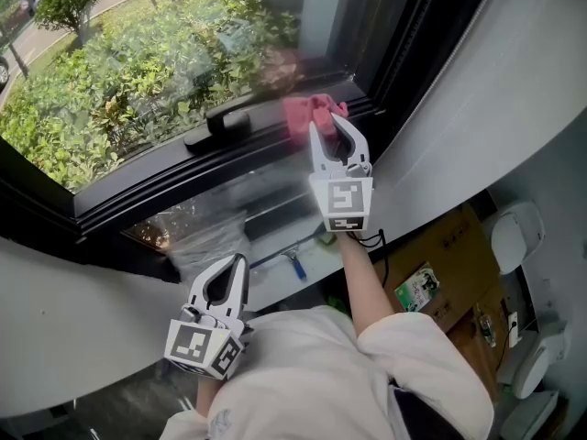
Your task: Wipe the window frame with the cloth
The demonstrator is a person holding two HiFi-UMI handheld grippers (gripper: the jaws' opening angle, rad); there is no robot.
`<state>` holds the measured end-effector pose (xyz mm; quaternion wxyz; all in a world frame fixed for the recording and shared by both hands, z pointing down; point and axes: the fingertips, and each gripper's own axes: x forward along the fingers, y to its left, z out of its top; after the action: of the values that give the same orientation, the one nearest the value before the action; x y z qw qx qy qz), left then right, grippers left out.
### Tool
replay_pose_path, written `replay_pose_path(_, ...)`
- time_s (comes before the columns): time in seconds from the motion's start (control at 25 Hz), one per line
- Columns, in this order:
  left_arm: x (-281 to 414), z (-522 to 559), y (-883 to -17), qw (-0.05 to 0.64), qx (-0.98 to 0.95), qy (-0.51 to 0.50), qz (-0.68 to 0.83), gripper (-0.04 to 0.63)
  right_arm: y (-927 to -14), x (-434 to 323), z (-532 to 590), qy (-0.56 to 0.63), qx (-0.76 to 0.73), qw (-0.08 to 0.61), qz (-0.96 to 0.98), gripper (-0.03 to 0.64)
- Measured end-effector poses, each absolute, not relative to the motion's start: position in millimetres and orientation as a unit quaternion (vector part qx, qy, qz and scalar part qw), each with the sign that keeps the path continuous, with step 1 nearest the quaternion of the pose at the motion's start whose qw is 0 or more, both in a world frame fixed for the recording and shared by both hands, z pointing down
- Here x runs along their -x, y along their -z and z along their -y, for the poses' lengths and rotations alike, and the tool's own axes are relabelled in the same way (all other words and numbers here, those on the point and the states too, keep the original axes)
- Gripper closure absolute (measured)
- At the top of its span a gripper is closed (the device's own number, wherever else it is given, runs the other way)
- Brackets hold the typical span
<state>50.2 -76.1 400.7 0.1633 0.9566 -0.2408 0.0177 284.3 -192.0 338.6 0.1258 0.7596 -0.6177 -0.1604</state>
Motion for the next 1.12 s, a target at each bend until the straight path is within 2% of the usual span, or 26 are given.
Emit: replay_pose_path(1.12, -46, 74, -401, 0.162, -0.957, -0.017, 0.242, 0.586, -341, -239, 196, 0.176, -0.733, 0.133, 0.644, 0.518)
